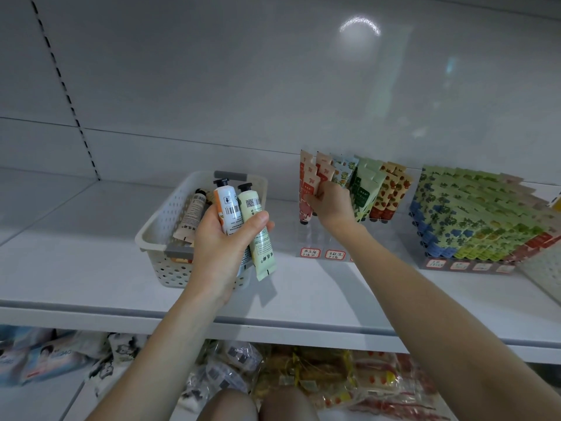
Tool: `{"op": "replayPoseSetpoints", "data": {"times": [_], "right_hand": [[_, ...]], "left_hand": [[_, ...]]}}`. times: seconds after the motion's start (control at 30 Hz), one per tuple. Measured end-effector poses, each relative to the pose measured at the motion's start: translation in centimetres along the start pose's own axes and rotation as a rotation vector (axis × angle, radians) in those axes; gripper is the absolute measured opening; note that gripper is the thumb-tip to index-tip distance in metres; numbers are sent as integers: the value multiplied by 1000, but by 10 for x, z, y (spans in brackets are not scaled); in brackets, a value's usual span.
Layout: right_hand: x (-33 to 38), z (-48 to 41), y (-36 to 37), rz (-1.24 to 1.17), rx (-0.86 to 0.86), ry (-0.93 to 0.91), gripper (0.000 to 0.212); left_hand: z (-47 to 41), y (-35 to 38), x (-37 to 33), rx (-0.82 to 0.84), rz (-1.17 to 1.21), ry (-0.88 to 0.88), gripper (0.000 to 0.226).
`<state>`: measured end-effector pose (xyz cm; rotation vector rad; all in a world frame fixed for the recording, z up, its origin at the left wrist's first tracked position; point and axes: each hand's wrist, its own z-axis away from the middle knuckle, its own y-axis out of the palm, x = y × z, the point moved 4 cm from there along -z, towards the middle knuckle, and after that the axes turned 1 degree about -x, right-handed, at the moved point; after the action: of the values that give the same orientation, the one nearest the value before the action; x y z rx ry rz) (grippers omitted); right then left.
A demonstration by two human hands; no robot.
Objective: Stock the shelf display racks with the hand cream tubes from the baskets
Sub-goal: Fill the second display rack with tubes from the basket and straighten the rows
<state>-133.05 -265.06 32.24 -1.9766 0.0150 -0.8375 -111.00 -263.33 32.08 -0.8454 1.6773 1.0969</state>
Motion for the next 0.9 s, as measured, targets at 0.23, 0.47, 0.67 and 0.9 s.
{"op": "replayPoseSetpoints", "data": {"times": [0.23,0.47,0.67,0.9], "right_hand": [[1,-1,5,23,-5,9,24],[0,1,3,-20,4,19,22],[-2,0,3,-31,32,16,24],[-3,2,2,-16,38,12,24]], "left_hand": [[0,0,0,4,-6,10,24],[1,0,-4,12,16,8,23],[1,0,-7,9,16,8,21],[4,-1,-9,-8,9,-6,28]]}}
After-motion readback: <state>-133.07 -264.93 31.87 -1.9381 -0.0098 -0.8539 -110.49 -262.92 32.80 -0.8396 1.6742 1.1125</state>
